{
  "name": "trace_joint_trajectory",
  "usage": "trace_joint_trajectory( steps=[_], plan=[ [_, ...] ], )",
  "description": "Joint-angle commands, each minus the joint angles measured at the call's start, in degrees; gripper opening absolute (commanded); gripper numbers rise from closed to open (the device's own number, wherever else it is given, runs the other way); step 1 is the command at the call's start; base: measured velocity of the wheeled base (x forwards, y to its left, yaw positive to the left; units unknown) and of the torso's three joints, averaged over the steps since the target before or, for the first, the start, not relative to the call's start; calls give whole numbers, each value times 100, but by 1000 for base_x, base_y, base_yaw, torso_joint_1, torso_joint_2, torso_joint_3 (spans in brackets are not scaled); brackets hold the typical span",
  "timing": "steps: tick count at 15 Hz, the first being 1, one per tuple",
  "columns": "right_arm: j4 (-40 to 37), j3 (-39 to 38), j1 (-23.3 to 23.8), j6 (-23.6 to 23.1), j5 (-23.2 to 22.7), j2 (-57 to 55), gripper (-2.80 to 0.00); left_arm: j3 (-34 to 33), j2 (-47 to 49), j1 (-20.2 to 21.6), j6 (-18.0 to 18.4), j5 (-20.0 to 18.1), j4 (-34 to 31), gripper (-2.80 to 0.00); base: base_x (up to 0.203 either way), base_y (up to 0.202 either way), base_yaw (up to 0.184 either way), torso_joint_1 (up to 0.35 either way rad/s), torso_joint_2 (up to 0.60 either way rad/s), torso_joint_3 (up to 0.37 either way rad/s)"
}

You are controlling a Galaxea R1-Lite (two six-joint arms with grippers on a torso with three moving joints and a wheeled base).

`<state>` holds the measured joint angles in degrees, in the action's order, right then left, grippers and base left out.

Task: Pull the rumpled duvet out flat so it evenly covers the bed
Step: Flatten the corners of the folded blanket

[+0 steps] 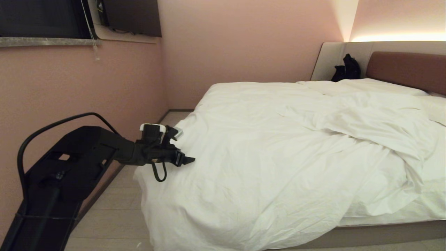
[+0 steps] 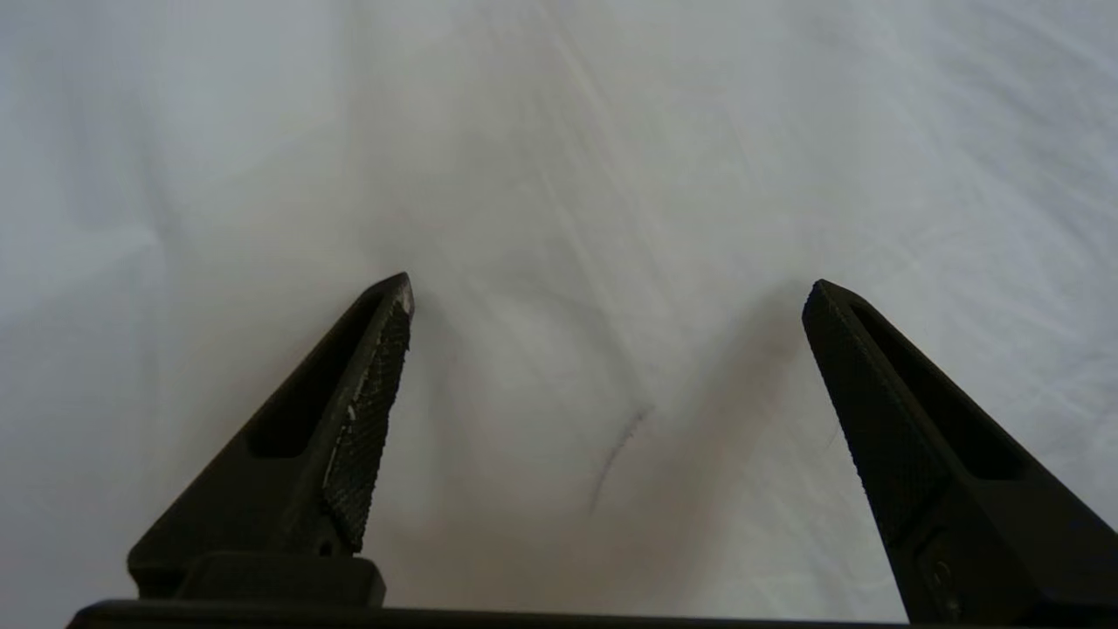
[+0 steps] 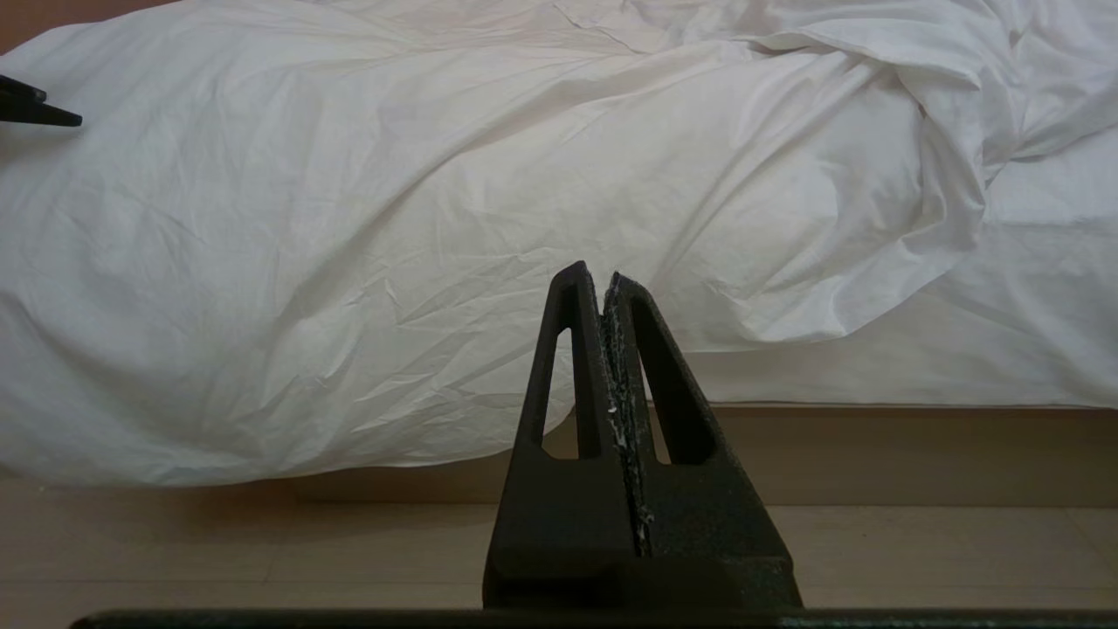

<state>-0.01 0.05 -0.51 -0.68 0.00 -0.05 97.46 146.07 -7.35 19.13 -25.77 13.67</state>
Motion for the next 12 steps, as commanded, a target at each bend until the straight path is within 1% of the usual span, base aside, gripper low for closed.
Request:
trace_joint_trajectory(
  steps=[1,5,12],
  plan=[
    [1,-5,-2,-11,0,-4,-280,27,71,-30,30,-16,5,0,0,0,0,0,0,0],
    [-7,0,-2,-2,-9,-4,-280,191,339,-113,43,7,0,0,0,0,0,0,0,0],
    [-7,-5,-2,-2,0,-4,-280,257,458,-121,47,63,-13,0,0,0,0,0,0,0]
  ],
)
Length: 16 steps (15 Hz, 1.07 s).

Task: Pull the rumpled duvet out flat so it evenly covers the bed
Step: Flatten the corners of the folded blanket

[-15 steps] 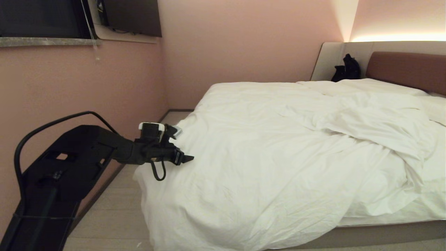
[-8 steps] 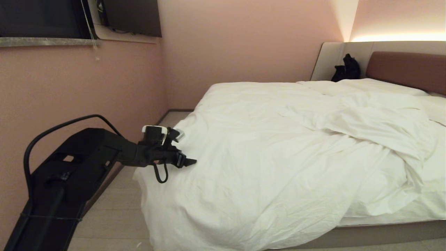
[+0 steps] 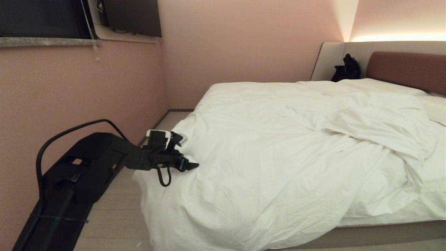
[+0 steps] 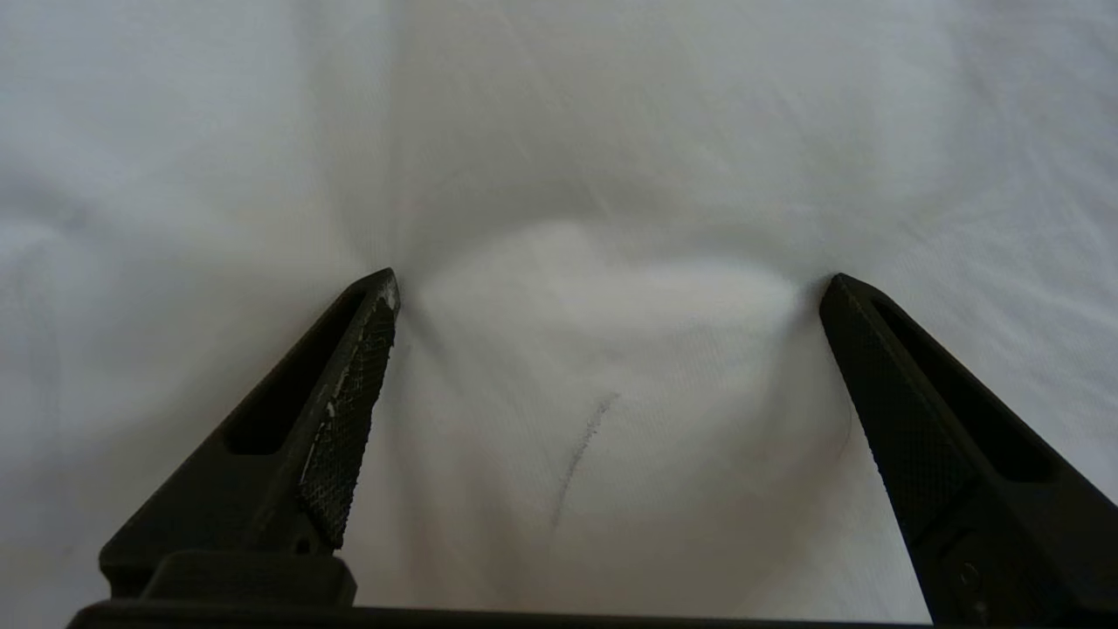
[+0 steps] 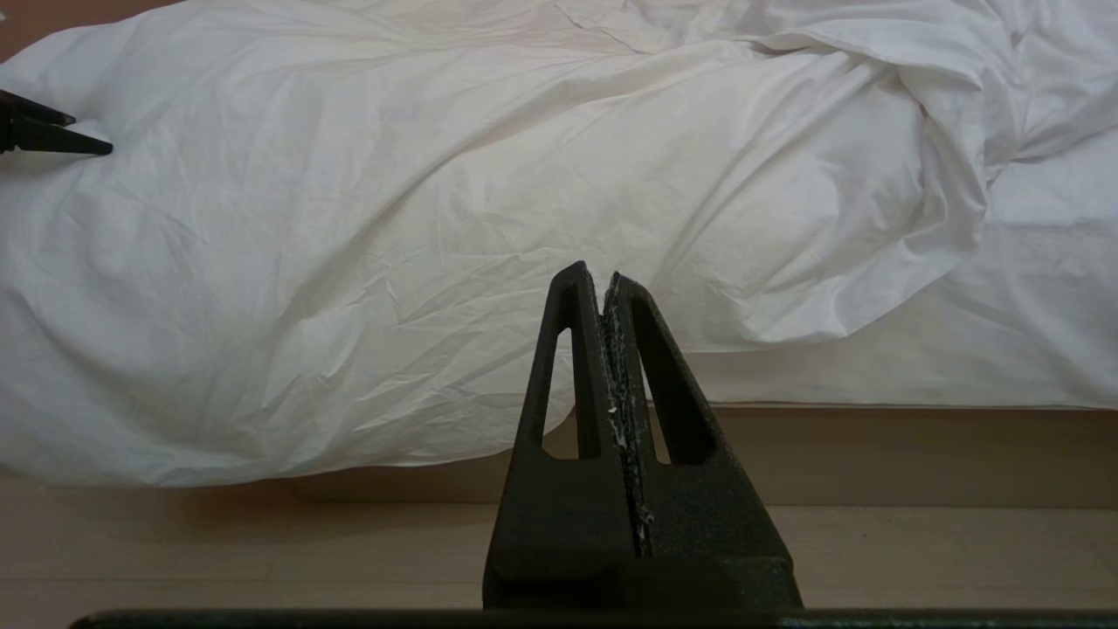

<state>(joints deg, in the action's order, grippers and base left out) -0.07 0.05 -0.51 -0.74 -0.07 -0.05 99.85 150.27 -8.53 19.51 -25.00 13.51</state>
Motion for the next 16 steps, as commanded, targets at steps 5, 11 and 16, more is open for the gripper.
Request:
trace_joint_trajectory(
  steps=[5,11,16],
  plan=[
    [5,4,-2,3,0,-4,-280,96,116,1,9,-5,-94,-280,0,0,0,0,0,0],
    [2,1,-2,0,6,-4,-280,131,125,1,9,-13,-85,-280,0,0,0,0,0,0],
    [-1,-5,-2,3,-1,-4,-280,60,58,1,9,-22,-94,-280,0,0,0,0,0,0]
  ],
)
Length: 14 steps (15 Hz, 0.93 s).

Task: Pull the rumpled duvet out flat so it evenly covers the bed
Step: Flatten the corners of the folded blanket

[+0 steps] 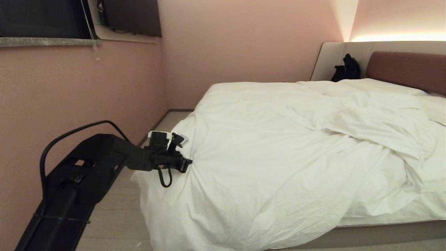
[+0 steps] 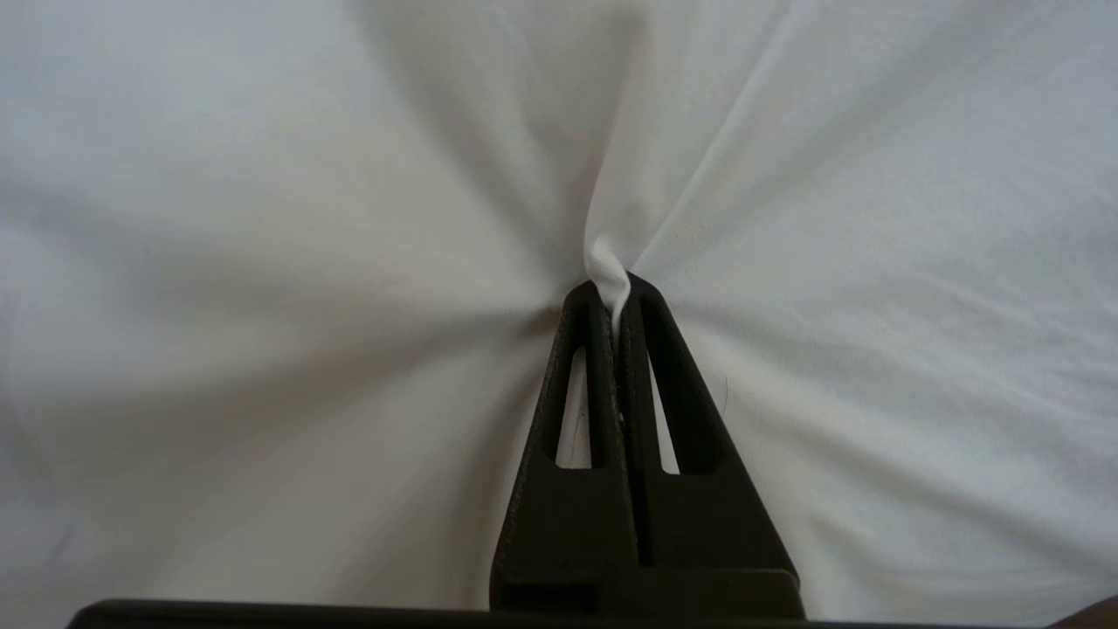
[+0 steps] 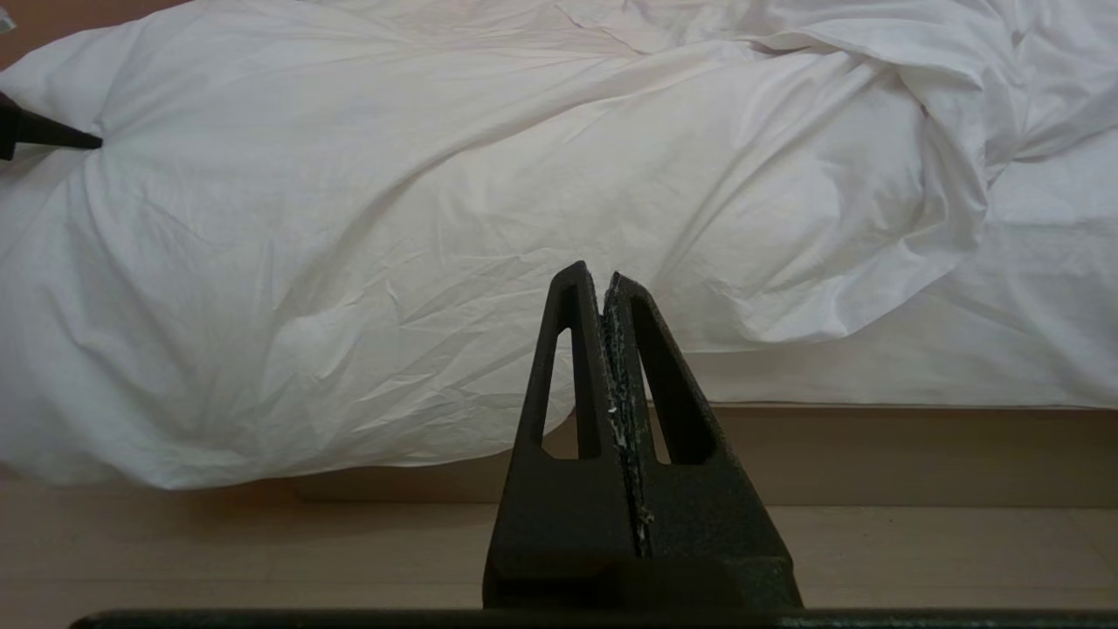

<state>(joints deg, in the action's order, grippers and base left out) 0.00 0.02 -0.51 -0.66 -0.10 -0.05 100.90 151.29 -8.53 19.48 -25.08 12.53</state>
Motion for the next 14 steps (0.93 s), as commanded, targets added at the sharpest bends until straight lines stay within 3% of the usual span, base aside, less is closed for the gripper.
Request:
trace_joint_trajectory(
  steps=[1,6,12,14],
  plan=[
    [-9,6,-2,-4,1,-4,-280,-79,-65,1,3,-6,4,-280,0,0,0,0,0,0],
    [-1,-2,-2,-4,9,-4,-280,-472,-367,13,4,-15,12,-280,0,0,0,0,0,0],
    [-2,3,-2,-9,6,-4,-280,-2297,-1582,291,139,-7,21,-280,0,0,0,0,0,0],
    [-9,-2,-2,-4,1,-4,-280,-2604,-1800,443,177,2,61,-280,0,0,0,0,0,0]
  ],
)
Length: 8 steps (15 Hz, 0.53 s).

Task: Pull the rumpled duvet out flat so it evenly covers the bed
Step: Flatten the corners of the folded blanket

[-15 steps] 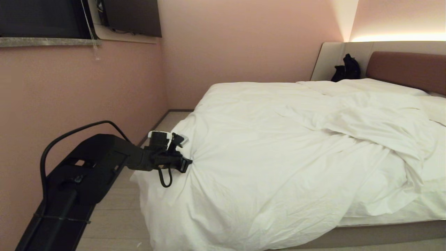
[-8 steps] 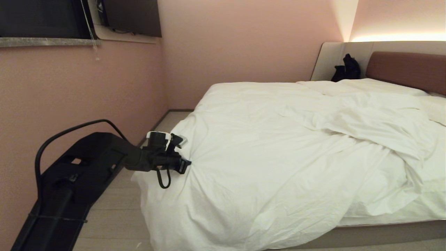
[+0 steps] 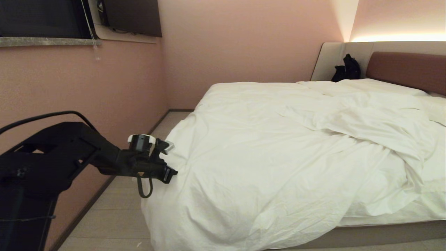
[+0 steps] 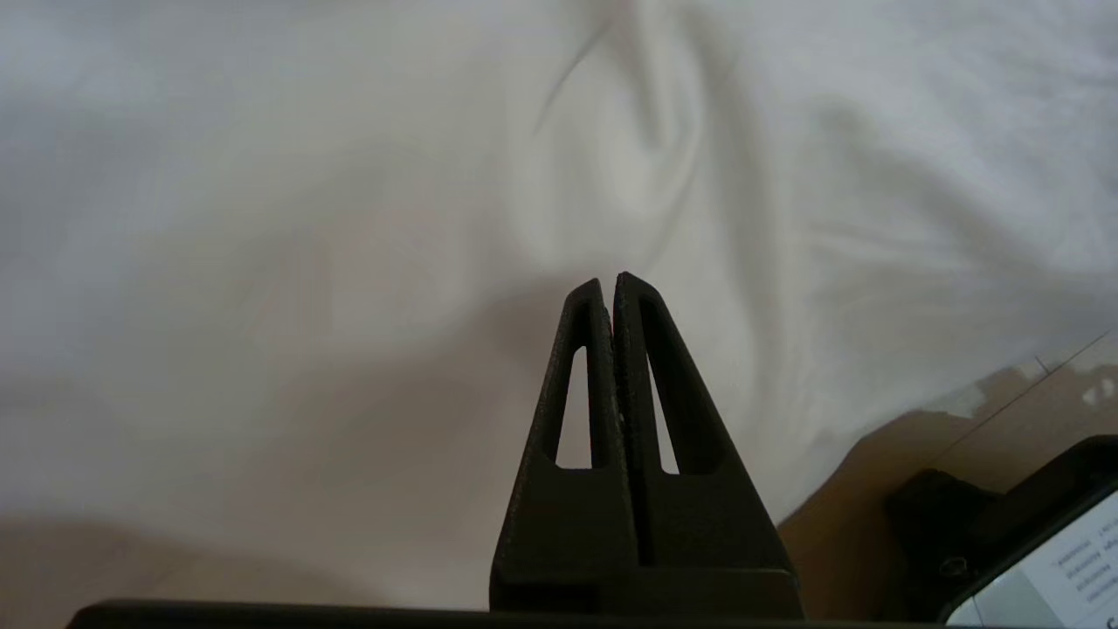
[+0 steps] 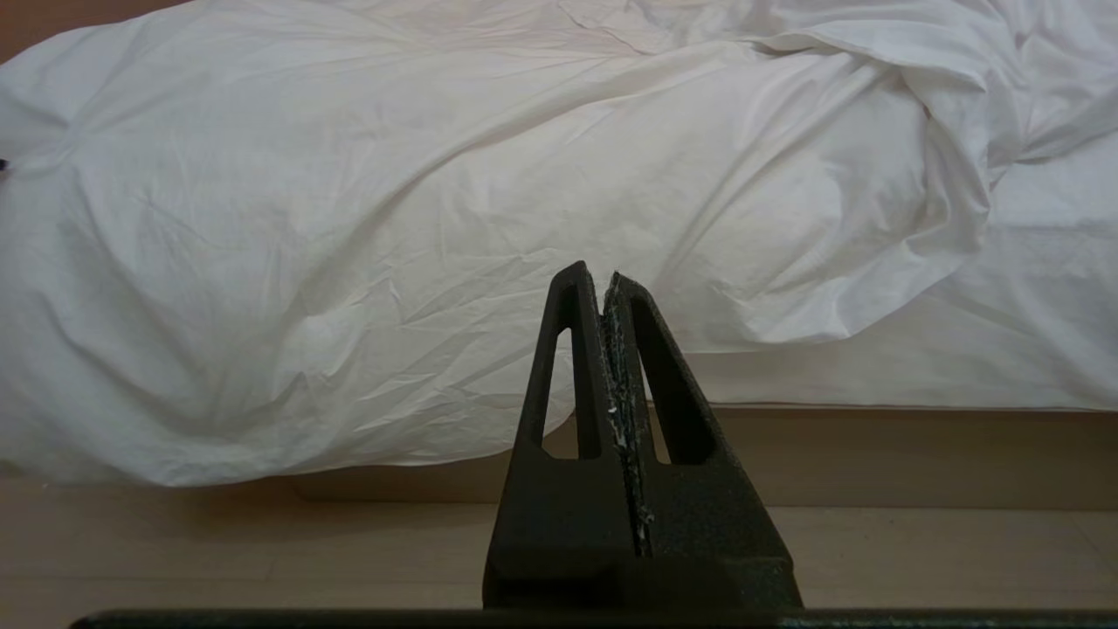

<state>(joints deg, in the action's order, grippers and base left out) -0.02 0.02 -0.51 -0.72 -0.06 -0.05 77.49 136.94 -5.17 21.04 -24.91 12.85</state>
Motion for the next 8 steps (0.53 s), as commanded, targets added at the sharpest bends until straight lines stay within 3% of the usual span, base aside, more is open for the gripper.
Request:
trace_joint_trajectory(
  steps=[1,4,8],
  plan=[
    [-6,6,-2,-7,-3,-4,-280,-308,-403,135,23,-14,34,-280,0,0,0,0,0,0],
    [-6,-2,-2,2,-1,-4,-280,-411,-562,268,2,7,67,-280,0,0,0,0,0,0],
    [-3,0,-2,2,4,-4,-280,133,-400,324,-43,0,146,-280,0,0,0,0,0,0]
  ],
)
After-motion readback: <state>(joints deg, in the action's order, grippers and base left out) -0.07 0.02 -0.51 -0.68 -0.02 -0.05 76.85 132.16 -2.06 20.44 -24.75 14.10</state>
